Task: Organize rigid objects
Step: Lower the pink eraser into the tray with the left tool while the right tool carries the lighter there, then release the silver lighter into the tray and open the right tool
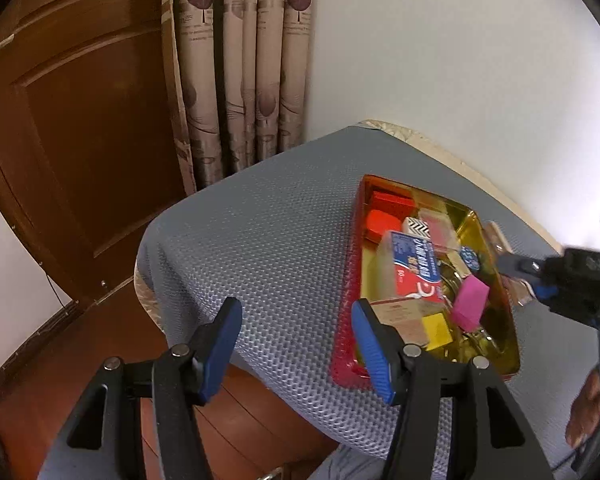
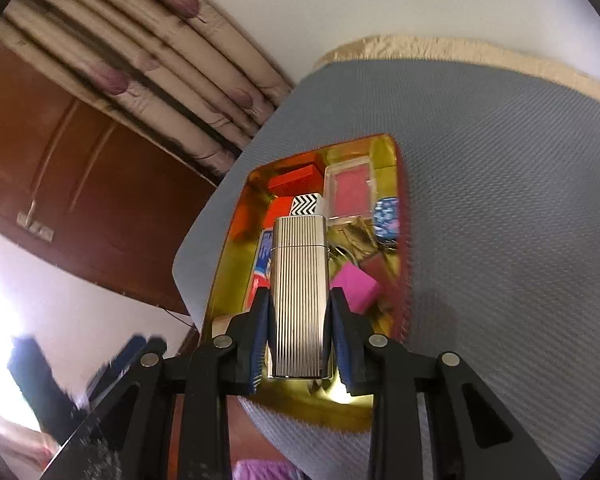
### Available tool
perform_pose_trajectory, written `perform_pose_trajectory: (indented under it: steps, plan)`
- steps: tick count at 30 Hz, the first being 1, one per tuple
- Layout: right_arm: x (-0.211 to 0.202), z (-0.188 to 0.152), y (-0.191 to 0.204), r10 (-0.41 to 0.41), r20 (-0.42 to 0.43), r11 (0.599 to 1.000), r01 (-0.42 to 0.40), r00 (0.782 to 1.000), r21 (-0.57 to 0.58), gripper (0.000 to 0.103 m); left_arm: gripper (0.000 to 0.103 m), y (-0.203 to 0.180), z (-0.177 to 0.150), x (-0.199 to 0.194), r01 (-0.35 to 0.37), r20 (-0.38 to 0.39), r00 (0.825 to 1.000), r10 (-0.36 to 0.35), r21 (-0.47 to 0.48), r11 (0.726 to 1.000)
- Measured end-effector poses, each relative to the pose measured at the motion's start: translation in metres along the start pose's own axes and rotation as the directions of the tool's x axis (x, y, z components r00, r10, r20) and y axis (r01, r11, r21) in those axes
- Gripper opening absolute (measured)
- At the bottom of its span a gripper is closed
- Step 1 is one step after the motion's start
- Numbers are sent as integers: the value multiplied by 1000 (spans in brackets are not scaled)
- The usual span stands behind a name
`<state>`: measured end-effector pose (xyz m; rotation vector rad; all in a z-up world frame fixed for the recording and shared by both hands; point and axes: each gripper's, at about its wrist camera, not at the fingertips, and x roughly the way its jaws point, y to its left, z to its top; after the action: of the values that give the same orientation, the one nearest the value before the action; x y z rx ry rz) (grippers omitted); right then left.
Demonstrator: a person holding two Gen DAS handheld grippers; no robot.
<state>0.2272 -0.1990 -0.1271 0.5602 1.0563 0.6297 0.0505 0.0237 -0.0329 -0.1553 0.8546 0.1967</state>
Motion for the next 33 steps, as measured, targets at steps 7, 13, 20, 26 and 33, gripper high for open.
perform_pose_trajectory:
  steps: [7,13,20,26,33]
  plan:
    - [34,13,10,-54,-19,999,54,998,2,28,58,1,0,12,24,-43,999,-23,17,1000]
    - [47,16,15,-118,-12,993,117,993,-24,28,58,2,3,13,22,-35,999,-21,22,1000]
    - [48,18,17,-177,27,982,178,984,-55,30,58,-2,3,16,16,-37,999,-14,45,999]
    - [3,-10,52,-208,236,942,260,949,-213,48,58,-9,3,11,105,-26,994,-104,59,993]
    - [-50,-83,100,-264,538,825,476,801,-305,87,58,-28,-2,-17,194,80,975,-208,152,969]
